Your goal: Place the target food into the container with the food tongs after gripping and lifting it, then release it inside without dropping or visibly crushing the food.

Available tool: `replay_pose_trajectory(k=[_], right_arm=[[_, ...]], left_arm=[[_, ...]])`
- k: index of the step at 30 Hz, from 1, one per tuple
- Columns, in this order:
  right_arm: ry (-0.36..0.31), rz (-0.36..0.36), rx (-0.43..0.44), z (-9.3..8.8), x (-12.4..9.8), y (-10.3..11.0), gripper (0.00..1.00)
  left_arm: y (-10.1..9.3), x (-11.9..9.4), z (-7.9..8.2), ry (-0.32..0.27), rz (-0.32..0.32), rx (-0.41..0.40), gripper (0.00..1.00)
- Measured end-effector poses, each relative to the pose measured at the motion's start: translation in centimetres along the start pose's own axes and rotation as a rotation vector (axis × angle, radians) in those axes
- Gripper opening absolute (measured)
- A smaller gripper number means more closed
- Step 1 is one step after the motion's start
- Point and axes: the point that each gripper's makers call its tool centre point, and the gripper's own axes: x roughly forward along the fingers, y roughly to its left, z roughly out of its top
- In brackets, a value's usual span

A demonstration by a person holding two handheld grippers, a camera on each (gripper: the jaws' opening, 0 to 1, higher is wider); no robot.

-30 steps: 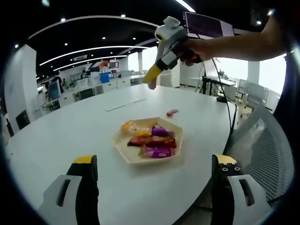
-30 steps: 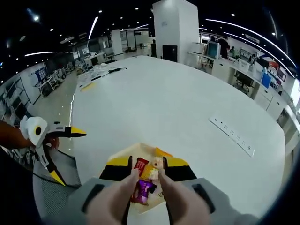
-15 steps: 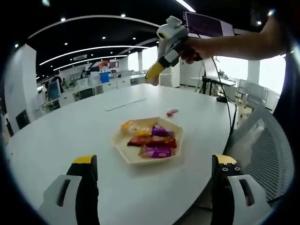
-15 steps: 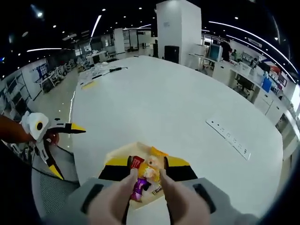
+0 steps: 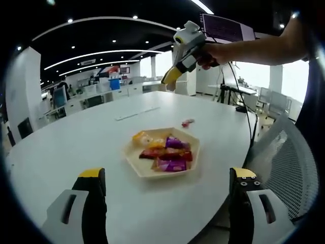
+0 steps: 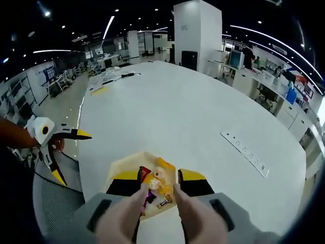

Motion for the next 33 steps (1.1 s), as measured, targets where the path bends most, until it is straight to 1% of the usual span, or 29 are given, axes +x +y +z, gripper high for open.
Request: replay_pose_trajectory(k=[6, 9, 13, 18, 24, 29, 32, 33], right_arm=[[0.011, -0.011, -0.023, -1.1, -0.7, -1.4, 0.27], [0.023, -0.02, -0.041, -2.0, -1.1, -2.1, 0.27], [0.033, -0.028, -0.048, -2.9, -1.6, -3.2, 0.27], [0.039, -0.037, -0.037, -4.0, -2.2, -4.6, 0.27], [0.045, -0.044, -0.048, -5.0, -2.9, -5.5, 0.28], [0.047, -0.051, -0.039, -5.7, -3.2, -6.2, 0.28], [0.06, -0.065, -0.08, -6.5, -3.3, -6.7, 0.27], [0.062, -0.063, -0.076, -6.6, -3.3, -6.7, 0.27]], left_arm=[[0.1, 0.0, -0.1, 0.003, 0.002, -0.001, 0.99], [0.1, 0.1, -0.2, 0.005, 0.004, 0.002, 0.99], [0.1, 0.0, -0.2, 0.006, 0.004, 0.0, 0.99], [0.1, 0.1, -0.3, 0.013, 0.005, 0.001, 0.99], [0.1, 0.2, -0.4, 0.02, 0.005, 0.001, 0.99], [0.2, 0.2, -0.4, 0.024, 0.005, 0.0, 0.99], [0.3, 0.3, -0.5, 0.024, 0.007, -0.002, 0.99], [0.2, 0.3, -0.5, 0.024, 0.006, -0.003, 0.99]])
